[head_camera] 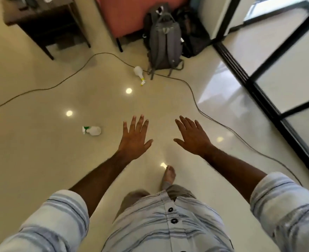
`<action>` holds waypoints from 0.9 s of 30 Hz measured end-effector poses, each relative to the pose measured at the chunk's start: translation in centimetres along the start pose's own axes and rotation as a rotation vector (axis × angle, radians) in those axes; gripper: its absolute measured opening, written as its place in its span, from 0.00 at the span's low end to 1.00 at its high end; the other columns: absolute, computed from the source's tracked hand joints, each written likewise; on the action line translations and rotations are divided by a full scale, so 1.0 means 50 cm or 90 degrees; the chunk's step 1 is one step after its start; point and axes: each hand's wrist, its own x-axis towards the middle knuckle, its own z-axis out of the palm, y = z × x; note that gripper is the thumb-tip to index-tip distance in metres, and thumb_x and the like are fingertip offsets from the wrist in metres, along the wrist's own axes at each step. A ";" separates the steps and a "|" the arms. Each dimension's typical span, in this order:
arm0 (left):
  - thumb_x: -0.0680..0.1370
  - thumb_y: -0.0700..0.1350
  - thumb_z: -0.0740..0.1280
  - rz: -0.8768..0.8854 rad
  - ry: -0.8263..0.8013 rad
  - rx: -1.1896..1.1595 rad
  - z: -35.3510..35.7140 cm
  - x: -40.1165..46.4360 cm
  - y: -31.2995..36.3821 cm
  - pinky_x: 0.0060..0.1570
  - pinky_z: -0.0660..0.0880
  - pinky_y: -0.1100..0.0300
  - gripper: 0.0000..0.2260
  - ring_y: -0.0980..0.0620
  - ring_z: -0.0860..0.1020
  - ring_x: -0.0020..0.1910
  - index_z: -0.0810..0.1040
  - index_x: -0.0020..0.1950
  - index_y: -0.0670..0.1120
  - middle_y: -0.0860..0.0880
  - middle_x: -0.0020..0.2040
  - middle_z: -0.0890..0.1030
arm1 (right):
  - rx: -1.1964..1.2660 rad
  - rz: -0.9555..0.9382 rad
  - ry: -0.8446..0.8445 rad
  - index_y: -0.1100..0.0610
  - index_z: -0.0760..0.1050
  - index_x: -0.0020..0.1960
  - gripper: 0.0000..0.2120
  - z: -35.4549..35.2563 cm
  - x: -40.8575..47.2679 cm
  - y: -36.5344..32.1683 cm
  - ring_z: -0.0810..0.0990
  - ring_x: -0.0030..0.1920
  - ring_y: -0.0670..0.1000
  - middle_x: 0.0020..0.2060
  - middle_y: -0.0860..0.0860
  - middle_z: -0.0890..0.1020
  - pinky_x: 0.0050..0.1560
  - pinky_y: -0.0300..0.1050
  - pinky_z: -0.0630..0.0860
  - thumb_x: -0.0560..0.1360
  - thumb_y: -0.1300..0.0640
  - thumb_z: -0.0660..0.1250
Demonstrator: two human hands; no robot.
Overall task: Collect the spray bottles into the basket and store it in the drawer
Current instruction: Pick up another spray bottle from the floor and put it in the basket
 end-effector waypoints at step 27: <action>0.81 0.64 0.50 -0.170 -0.090 -0.222 0.166 0.974 -0.504 0.76 0.50 0.31 0.35 0.38 0.47 0.82 0.48 0.82 0.46 0.43 0.83 0.48 | -0.038 -0.143 -0.129 0.59 0.58 0.78 0.34 -0.026 1.350 0.090 0.64 0.76 0.61 0.78 0.60 0.63 0.74 0.59 0.66 0.80 0.43 0.62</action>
